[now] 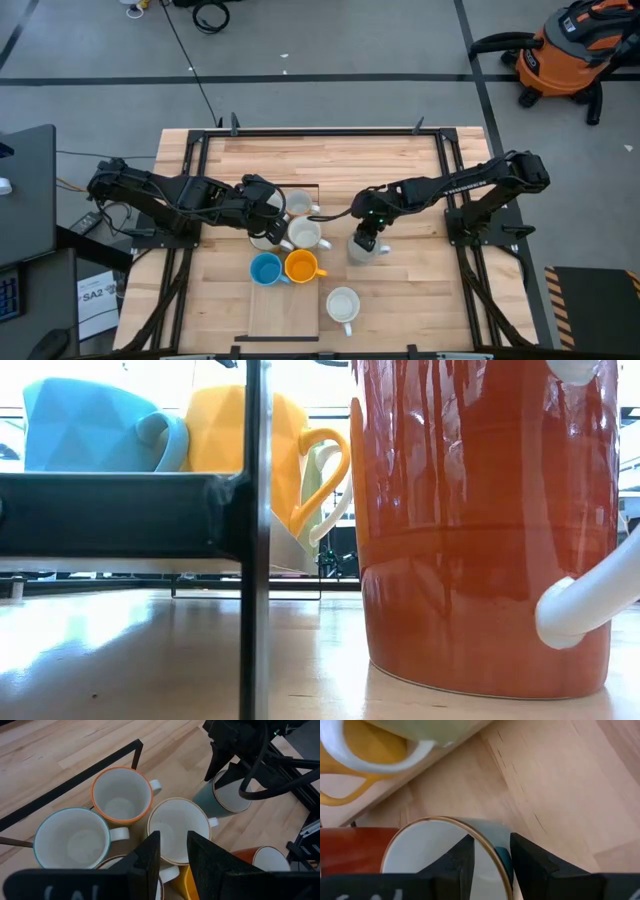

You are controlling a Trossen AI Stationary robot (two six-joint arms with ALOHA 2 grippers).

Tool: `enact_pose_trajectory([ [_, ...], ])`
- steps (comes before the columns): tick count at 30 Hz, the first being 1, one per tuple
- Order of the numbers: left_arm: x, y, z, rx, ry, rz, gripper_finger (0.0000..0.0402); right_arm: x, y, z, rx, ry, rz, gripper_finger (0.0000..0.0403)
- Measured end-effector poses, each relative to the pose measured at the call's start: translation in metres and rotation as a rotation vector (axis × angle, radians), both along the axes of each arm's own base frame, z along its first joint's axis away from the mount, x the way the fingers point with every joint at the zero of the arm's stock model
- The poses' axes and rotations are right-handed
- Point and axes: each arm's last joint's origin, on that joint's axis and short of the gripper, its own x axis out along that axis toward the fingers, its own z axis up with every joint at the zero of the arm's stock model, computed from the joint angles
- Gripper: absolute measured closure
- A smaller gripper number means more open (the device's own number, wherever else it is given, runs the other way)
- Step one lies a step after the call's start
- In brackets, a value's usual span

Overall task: Place coffee mugs
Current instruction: Put the light blue mug on the shelf

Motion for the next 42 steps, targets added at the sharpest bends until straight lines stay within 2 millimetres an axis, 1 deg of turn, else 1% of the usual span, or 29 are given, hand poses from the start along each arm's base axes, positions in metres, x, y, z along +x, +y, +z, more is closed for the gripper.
enact_pose_trajectory([
  [5,0.000,0.000,0.000,0.000,0.000,0.000,0.0299,0.000,0.000,0.000,0.004,-0.005,0.008,0.0272],
  [9,0.001,0.000,0.001,-0.004,-0.016,0.000,0.0299,0.000,-0.004,0.001,0.079,-0.005,0.037,0.0272],
  [11,0.003,-0.001,0.003,-0.004,-0.043,-0.011,0.0299,-0.001,-0.008,0.005,0.100,-0.018,0.040,0.0273],
  [15,0.010,-0.003,0.009,0.021,-0.123,-0.064,0.0299,-0.008,-0.014,0.021,0.078,-0.083,0.029,0.0273],
  [20,0.024,-0.006,0.020,0.062,-0.262,-0.129,0.0299,-0.026,-0.021,0.050,0.041,-0.197,0.025,0.0273],
  [25,0.048,-0.008,0.025,0.127,-0.400,-0.207,0.0299,-0.054,-0.024,0.076,-0.034,-0.279,0.025,0.0273],
  [28,0.067,-0.009,0.024,0.154,-0.480,-0.261,0.0299,-0.072,-0.025,0.087,-0.085,-0.289,0.017,0.0273],
  [31,0.088,-0.008,0.017,0.174,-0.535,-0.304,0.0299,-0.089,-0.025,0.094,-0.117,-0.282,0.008,0.0273],
  [35,0.114,-0.007,-0.001,0.156,-0.564,-0.359,0.0299,-0.107,-0.026,0.100,-0.144,-0.278,-0.009,0.0273],
  [39,0.134,-0.005,-0.018,0.120,-0.554,-0.409,0.0299,-0.117,-0.026,0.105,-0.154,-0.300,-0.019,0.0273],
  [42,0.149,-0.004,-0.021,0.120,-0.543,-0.430,0.0299,-0.121,-0.026,0.108,-0.158,-0.319,-0.023,0.0273],
])
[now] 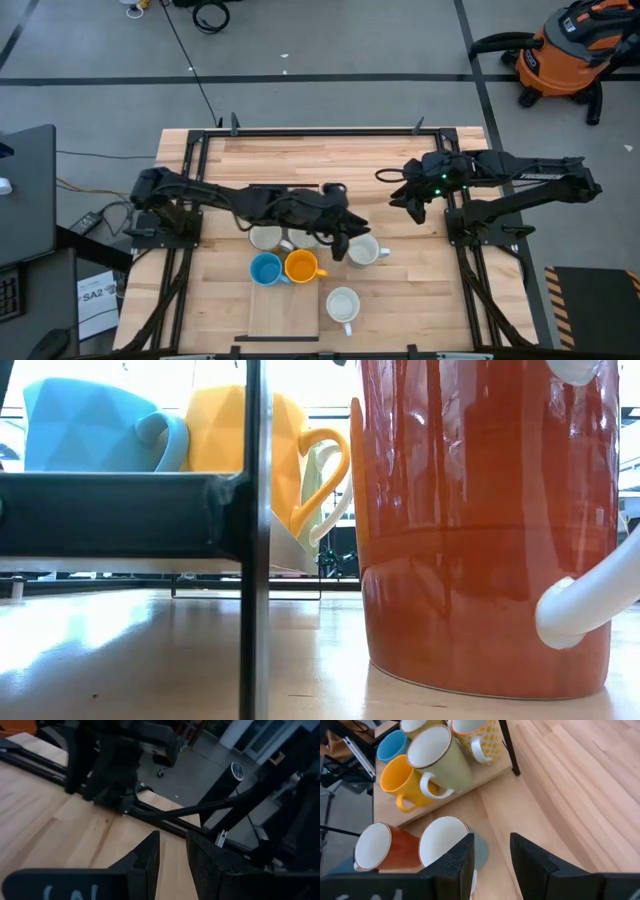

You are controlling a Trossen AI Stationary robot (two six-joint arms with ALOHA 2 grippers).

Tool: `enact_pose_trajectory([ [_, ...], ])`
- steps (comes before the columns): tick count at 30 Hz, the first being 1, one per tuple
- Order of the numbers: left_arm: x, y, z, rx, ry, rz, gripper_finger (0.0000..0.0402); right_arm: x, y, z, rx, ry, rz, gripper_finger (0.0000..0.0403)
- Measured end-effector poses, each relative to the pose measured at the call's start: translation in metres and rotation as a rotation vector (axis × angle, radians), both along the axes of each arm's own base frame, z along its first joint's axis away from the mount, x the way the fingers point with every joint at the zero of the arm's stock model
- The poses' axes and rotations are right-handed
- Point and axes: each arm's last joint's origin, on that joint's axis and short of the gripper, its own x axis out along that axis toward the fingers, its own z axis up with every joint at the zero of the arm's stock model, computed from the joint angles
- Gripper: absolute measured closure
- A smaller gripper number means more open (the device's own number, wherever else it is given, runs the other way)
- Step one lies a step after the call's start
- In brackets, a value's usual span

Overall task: Place coffee mugs
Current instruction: Put the light blue mug on the shelf

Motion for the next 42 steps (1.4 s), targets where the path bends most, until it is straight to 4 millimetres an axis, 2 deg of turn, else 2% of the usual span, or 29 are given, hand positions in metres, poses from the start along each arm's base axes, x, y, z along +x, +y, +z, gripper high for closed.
enact_pose_trajectory([
  [5,0.022,0.000,-0.006,0.046,0.156,-0.013,0.0299,-0.003,0.000,0.002,-0.005,-0.015,0.004,0.0273],
  [10,0.040,0.002,-0.024,0.097,0.369,-0.011,0.0299,-0.003,0.000,0.000,-0.011,0.005,0.005,0.0273],
  [16,0.051,0.005,-0.050,0.097,0.473,-0.021,0.0299,-0.003,0.000,-0.002,-0.029,0.026,0.017,0.0273],
  [26,0.055,0.016,-0.057,0.070,0.500,-0.032,0.0291,-0.002,0.000,-0.002,-0.028,0.026,0.019,0.0273],
  [31,0.053,0.024,-0.062,-0.001,0.555,0.026,0.0258,-0.002,0.000,-0.002,-0.025,0.026,0.022,0.0273],
  [36,0.050,0.030,-0.066,-0.002,0.611,0.044,0.0218,-0.002,0.000,-0.002,-0.024,0.026,0.023,0.0273],
  [42,0.047,0.028,-0.079,-0.078,0.659,0.097,0.0203,-0.002,0.000,-0.002,-0.024,0.026,0.024,0.0273],
])
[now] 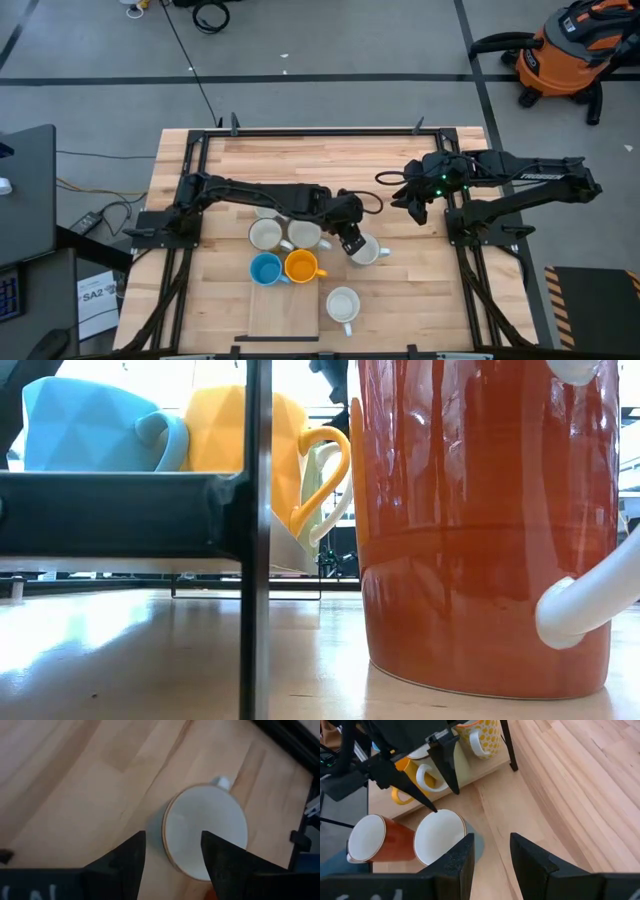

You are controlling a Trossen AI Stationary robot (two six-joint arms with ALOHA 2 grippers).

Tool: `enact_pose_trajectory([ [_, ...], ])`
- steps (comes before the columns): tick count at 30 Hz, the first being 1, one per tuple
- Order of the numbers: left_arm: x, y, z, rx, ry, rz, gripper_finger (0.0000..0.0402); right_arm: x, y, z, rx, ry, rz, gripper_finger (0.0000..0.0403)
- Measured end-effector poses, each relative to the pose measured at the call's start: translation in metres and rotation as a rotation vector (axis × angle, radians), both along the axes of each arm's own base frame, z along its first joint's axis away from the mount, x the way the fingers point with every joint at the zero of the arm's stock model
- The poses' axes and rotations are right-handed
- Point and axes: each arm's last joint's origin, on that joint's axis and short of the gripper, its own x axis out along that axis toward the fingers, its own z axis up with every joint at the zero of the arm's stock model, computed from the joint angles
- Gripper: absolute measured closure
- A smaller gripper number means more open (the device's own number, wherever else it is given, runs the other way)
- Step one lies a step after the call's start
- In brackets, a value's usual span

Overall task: Place coffee mugs
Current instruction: Put the light blue mug on the shelf

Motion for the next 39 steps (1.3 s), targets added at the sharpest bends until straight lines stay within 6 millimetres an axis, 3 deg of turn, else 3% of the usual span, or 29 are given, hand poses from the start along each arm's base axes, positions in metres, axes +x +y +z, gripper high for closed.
enact_pose_trajectory([
  [13,-0.002,-0.007,-0.023,-0.009,0.023,0.006,0.0202,0.000,0.000,0.000,0.000,0.000,0.000,0.0273],
  [23,0.011,-0.008,-0.027,-0.015,-0.070,-0.003,0.0202,0.000,0.000,0.000,0.000,-0.001,0.000,0.0273],
  [39,0.010,-0.005,-0.041,-0.022,0.012,-0.010,0.0210,0.000,0.000,0.000,0.000,-0.002,0.001,0.0273],
])
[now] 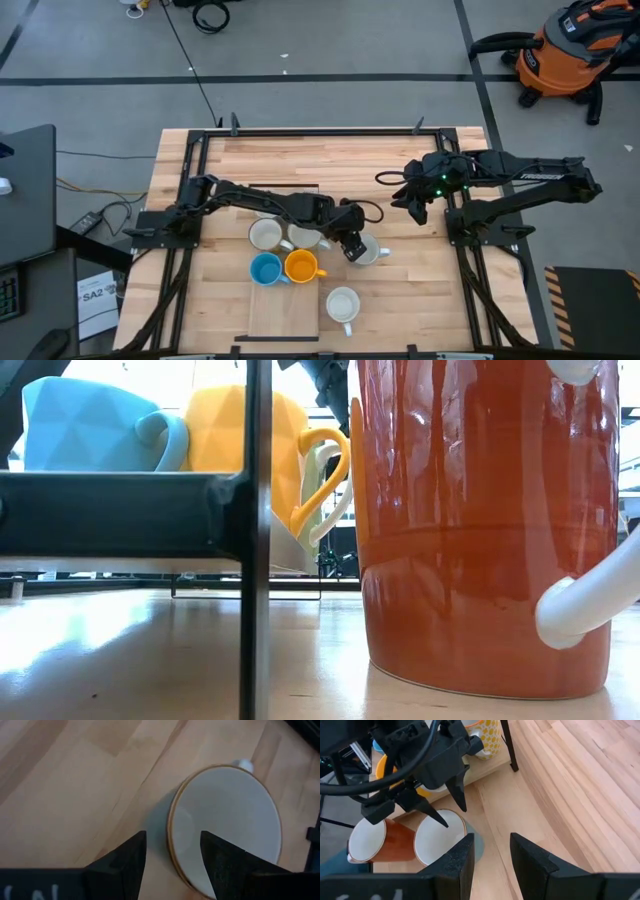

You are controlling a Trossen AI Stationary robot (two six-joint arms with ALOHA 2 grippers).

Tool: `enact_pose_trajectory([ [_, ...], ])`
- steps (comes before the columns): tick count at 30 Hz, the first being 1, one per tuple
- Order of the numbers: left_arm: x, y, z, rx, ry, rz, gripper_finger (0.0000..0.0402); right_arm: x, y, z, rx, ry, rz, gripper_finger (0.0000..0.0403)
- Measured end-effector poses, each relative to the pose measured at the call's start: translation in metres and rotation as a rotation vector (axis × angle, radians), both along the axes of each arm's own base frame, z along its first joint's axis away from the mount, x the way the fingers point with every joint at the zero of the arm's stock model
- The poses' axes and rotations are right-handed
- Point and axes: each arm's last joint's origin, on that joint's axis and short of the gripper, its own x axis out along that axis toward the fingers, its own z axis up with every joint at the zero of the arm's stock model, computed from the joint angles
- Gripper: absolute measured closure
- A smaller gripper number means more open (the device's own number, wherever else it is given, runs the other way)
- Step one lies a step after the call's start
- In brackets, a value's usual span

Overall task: Place coffee mugs
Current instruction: Put the light blue mug on the shelf

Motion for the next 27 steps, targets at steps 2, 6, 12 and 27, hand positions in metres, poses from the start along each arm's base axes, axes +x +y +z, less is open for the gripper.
enact_pose_trajectory([
  [2,0.000,0.001,0.000,0.006,-0.002,0.001,0.0210,0.000,0.000,0.000,0.000,0.000,0.000,0.0273],
  [6,0.000,0.002,0.000,0.046,-0.003,-0.031,0.0210,0.000,0.000,0.000,0.000,0.000,0.000,0.0273],
  [12,0.004,0.001,-0.010,0.056,0.013,-0.042,0.0226,0.000,0.000,0.000,0.000,0.001,0.000,0.0273],
  [27,0.007,0.012,-0.016,0.045,0.021,-0.027,0.0334,0.000,0.000,0.000,0.000,0.001,0.000,0.0273],
])
